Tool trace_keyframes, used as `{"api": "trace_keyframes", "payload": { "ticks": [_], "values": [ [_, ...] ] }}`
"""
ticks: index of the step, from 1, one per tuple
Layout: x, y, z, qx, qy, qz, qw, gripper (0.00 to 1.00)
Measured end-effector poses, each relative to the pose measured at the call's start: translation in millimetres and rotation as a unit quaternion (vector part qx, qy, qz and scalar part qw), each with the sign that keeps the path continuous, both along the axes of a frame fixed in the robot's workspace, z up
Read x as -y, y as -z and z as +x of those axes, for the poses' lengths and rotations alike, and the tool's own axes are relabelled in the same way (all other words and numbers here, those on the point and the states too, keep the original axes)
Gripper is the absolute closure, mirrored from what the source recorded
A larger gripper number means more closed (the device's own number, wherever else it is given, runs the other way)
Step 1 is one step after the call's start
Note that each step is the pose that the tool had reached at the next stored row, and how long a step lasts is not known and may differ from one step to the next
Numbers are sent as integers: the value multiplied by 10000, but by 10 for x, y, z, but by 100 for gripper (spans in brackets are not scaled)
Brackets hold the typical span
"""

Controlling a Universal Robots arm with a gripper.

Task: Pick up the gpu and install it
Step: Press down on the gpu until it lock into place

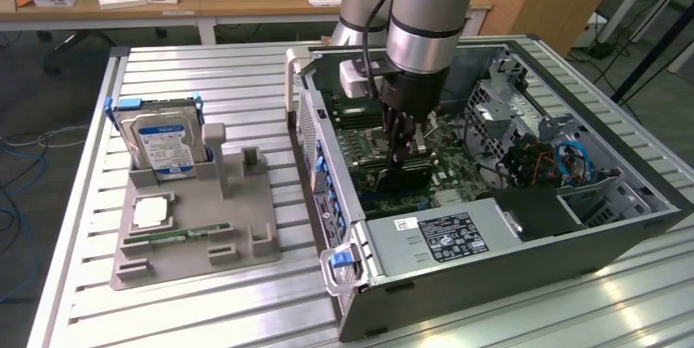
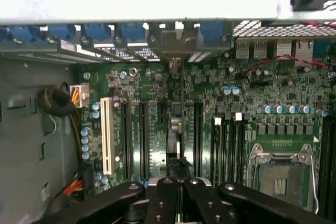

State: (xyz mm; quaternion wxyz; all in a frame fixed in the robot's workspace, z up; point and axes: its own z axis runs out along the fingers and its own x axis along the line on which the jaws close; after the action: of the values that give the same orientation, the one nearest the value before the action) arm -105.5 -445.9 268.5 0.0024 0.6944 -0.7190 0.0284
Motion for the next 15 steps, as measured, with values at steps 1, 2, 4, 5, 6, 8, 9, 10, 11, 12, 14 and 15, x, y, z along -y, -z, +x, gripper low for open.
{"api": "trace_keyframes", "payload": {
  "ticks": [1, 2, 4, 5, 6, 8, 9, 10, 11, 12, 14, 15],
  "values": [
    [0, 0, 0, 0, 0, 3, 10000, 89],
    [-1, 0, 0, 0, 0, 3, 10000, 89],
    [-1, 18, 1, 1, 0, 15, 10000, 89],
    [-1, 30, 1, 1, -1, 31, 10000, 89],
    [-1, 43, 1, 2, 0, 48, 10000, 89],
    [0, 53, 0, 0, 0, 69, 10000, 89],
    [0, 58, 0, 0, 0, 75, 10000, 89],
    [1, 64, 0, 0, 0, 79, 10000, 89],
    [1, 71, 0, 0, 0, 83, 10000, 89],
    [1, 79, 0, 0, 0, 85, 10000, 89],
    [2, 91, 1, 1, 0, 86, 10000, 89],
    [2, 93, 1, -3, -1, 80, 10000, 89]
  ]
}}
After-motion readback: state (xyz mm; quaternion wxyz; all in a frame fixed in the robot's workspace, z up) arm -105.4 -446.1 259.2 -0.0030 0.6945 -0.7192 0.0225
